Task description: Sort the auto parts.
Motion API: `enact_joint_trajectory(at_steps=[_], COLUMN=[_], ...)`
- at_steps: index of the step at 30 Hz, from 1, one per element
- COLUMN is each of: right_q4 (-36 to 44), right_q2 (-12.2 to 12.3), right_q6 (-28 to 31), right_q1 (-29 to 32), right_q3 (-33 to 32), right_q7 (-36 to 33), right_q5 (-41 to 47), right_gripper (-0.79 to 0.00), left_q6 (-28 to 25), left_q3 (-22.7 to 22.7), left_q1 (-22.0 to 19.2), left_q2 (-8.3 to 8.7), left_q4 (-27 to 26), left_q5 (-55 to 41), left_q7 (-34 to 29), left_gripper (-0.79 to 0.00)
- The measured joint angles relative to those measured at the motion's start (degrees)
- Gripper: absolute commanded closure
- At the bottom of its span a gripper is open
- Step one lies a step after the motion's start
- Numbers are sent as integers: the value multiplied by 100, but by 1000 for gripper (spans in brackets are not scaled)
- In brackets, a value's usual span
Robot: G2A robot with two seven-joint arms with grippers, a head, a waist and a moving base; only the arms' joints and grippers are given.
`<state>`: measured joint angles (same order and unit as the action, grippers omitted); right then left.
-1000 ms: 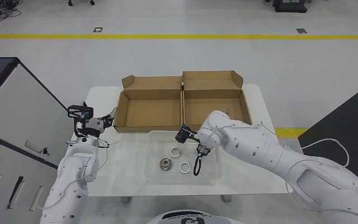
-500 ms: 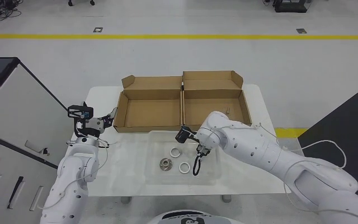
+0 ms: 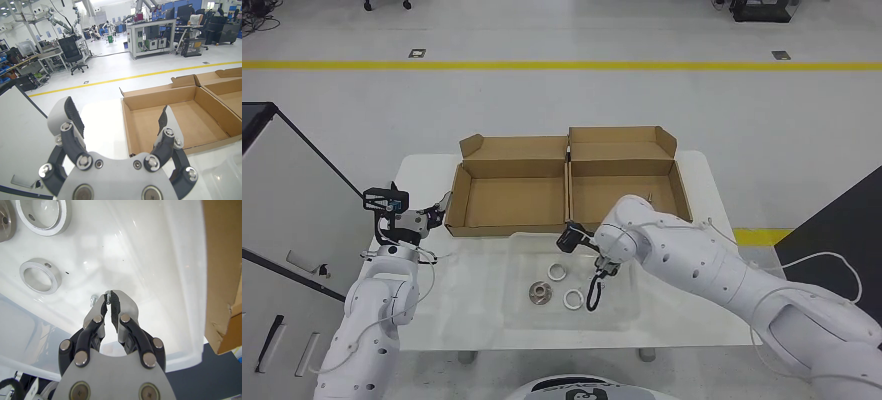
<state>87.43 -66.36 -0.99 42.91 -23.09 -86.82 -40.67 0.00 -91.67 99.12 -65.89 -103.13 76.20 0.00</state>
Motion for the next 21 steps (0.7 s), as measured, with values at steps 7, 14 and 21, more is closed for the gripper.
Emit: enact_joint_trajectory(at_steps=[7, 14, 21], right_q4=[394, 985, 1337], right_q2=[61, 301, 475], right_q6=[-73, 17, 274], right_q1=[12, 45, -15], right_q3=[-248, -811, -949], right_q7=[-110, -118, -118], right_q5=[-52, 468, 1092], right_gripper=[0, 0, 0], left_q6=[0, 0, 0], left_q3=[0, 0, 0], left_q1=[0, 0, 0], left_q2=[0, 0, 0], left_q4=[0, 0, 0], left_q5=[0, 0, 0], left_q7=[0, 0, 0], left_gripper=[-785, -785, -785])
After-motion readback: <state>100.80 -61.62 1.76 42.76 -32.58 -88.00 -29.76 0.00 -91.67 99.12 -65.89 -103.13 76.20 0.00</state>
